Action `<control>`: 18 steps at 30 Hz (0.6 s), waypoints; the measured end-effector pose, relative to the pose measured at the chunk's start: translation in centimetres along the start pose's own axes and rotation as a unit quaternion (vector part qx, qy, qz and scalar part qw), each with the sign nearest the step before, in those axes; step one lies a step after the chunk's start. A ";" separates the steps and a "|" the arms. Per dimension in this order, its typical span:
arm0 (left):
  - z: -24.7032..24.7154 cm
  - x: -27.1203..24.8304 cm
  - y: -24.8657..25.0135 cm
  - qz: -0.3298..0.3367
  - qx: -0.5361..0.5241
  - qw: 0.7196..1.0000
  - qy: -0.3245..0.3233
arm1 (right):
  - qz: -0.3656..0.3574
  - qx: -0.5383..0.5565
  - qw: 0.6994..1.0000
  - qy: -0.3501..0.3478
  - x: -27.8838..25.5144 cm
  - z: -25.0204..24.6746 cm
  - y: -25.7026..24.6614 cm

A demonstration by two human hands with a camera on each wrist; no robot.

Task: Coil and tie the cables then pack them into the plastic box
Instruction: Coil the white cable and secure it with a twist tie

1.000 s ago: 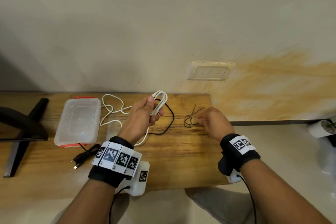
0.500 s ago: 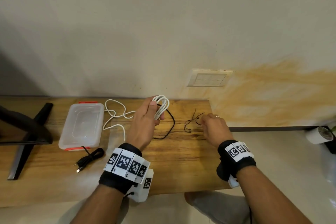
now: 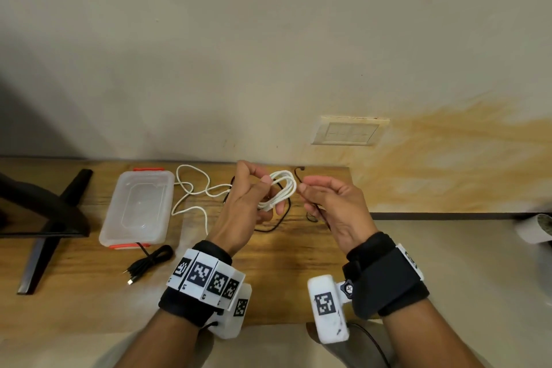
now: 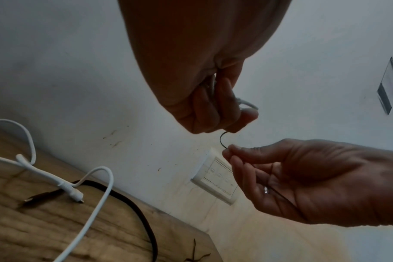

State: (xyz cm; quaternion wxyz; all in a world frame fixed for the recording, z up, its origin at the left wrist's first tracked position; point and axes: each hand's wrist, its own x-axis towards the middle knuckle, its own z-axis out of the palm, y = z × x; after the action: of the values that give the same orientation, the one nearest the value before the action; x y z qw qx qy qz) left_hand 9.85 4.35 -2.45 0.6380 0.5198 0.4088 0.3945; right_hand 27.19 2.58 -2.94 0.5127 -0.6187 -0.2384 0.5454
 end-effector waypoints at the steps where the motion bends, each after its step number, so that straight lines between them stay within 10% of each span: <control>1: -0.1 0.0 0.0 -0.006 0.001 1.000 -0.010 | 0.011 0.018 1.000 -0.009 0.0 0.4 0.0; 18: -0.8 0.2 -1.0 -0.022 0.054 0.998 -0.028 | 0.000 -0.088 0.986 -0.143 0.3 1.5 0.0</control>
State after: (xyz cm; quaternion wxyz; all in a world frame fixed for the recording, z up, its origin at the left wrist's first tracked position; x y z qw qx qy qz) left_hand 9.28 4.69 -3.53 0.6283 0.5555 0.4230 0.3431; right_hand 25.93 3.41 -2.89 0.4167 -0.5770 -0.3561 0.6055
